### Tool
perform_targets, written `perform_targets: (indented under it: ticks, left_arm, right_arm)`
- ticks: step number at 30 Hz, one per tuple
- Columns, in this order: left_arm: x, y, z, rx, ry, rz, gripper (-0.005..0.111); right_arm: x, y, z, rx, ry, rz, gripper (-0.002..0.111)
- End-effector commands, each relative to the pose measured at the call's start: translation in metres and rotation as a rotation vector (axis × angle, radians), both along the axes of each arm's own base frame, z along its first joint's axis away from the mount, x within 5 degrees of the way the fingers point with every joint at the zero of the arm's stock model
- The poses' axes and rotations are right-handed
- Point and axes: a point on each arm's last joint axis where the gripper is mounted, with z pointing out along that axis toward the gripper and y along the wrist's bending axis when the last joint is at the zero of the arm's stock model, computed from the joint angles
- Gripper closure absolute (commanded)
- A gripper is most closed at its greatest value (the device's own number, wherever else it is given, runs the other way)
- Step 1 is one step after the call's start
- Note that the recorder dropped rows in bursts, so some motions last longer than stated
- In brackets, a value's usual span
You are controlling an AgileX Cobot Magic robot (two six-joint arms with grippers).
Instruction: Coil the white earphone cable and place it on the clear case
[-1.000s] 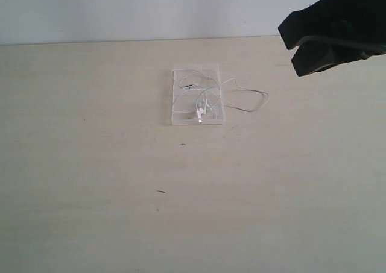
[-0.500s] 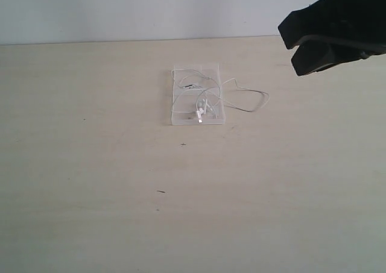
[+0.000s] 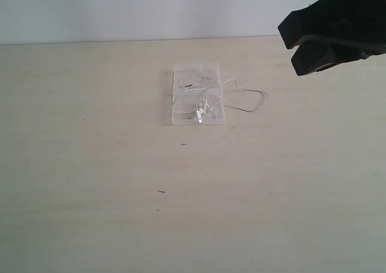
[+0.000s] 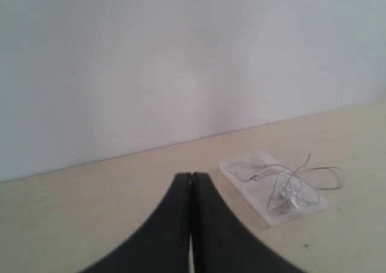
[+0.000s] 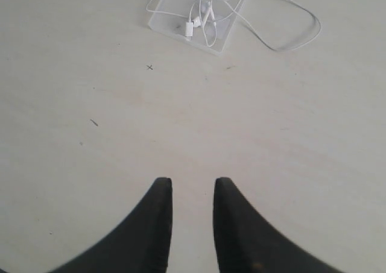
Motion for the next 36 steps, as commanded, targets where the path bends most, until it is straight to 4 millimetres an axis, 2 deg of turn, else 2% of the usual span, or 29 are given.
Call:
perform_targets:
  ticks: [1,13,21,27,36]
  left_arm:
    - [-0.003,0.003,-0.006,0.006,0.054,0.02,0.107]
    - [-0.023,0.024,-0.016,-0.084,0.132,0.286,0.107]
    - [-0.021,0.025,-0.046,-0.081,0.15,0.303,0.107]
    - [-0.023,0.025,-0.047,-0.173,0.146,0.313,0.107]
    - [-0.025,0.026,-0.048,-0.172,0.153,0.322,0.107]
  right_arm:
    - [-0.001,-0.001,0.002,0.01,-0.014,-0.002,0.084]
    - [-0.002,-0.001,0.002,0.012,-0.014,-0.002,0.084]
    - [-0.002,-0.001,0.002,0.012,-0.014,-0.002,0.084]
    - [-0.002,-0.001,0.002,0.012,-0.014,-0.002,0.084]
    - [-0.001,-0.001,0.002,0.013,-0.015,-0.002,0.084]
